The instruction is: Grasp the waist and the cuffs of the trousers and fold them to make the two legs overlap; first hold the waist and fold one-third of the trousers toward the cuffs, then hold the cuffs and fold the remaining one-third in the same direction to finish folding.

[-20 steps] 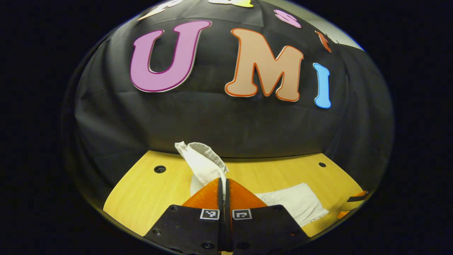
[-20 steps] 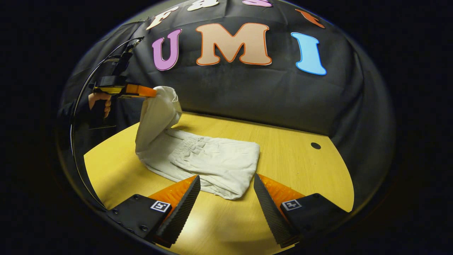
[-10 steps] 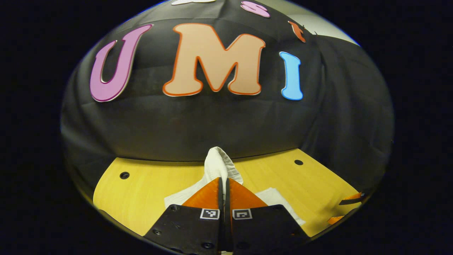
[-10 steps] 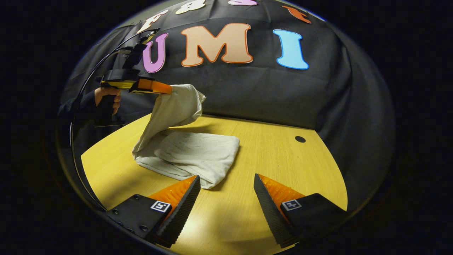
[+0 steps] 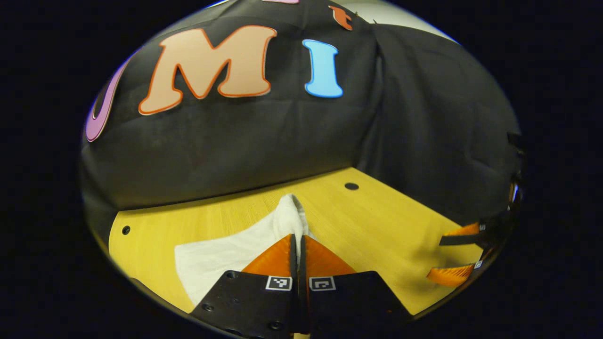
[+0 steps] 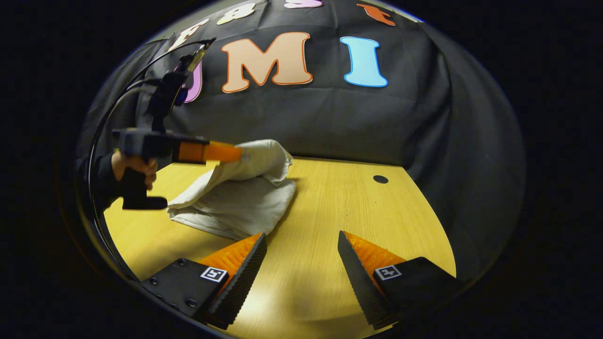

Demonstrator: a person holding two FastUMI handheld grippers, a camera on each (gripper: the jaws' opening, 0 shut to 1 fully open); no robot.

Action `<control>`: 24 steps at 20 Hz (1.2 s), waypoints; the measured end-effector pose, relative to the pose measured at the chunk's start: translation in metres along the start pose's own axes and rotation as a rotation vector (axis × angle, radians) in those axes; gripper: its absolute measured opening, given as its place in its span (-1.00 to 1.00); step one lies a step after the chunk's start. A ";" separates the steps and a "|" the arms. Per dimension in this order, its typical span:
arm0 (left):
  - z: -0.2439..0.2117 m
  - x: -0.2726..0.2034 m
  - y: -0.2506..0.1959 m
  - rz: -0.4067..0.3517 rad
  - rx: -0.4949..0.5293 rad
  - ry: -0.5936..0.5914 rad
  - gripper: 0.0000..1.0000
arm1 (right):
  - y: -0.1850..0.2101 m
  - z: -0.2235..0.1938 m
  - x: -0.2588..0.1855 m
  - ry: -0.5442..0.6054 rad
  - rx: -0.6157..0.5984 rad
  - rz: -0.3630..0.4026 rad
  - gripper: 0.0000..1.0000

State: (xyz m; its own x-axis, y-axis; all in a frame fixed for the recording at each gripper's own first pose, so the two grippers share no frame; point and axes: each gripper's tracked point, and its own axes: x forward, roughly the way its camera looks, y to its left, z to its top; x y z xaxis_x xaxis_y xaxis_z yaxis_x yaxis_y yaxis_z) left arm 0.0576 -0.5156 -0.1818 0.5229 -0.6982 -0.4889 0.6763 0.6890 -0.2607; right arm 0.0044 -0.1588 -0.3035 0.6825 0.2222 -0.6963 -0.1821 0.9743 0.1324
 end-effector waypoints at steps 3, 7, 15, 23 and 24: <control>-0.027 0.010 -0.019 -0.056 -0.020 0.047 -0.95 | -0.007 0.005 0.001 -0.016 0.013 0.002 0.96; -0.055 0.003 -0.046 -0.112 -0.029 0.104 -0.45 | -0.011 0.016 0.007 -0.034 0.031 0.012 0.96; -0.009 -0.085 0.034 0.173 0.005 -0.101 0.91 | 0.019 0.080 0.012 -0.175 0.107 0.017 0.93; 0.043 -0.176 0.147 0.463 0.010 -0.225 0.91 | 0.071 0.167 -0.011 -0.364 0.083 0.020 0.94; 0.047 -0.185 0.157 0.485 0.018 -0.236 0.90 | 0.074 0.175 -0.011 -0.383 0.068 0.009 0.92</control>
State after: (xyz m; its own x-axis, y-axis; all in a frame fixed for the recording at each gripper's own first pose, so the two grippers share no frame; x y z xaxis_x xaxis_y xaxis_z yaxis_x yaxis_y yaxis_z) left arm 0.0920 -0.2877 -0.0931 0.8785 -0.3267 -0.3486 0.3359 0.9412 -0.0358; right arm 0.1072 -0.0826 -0.1623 0.8985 0.2154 -0.3826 -0.1503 0.9696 0.1929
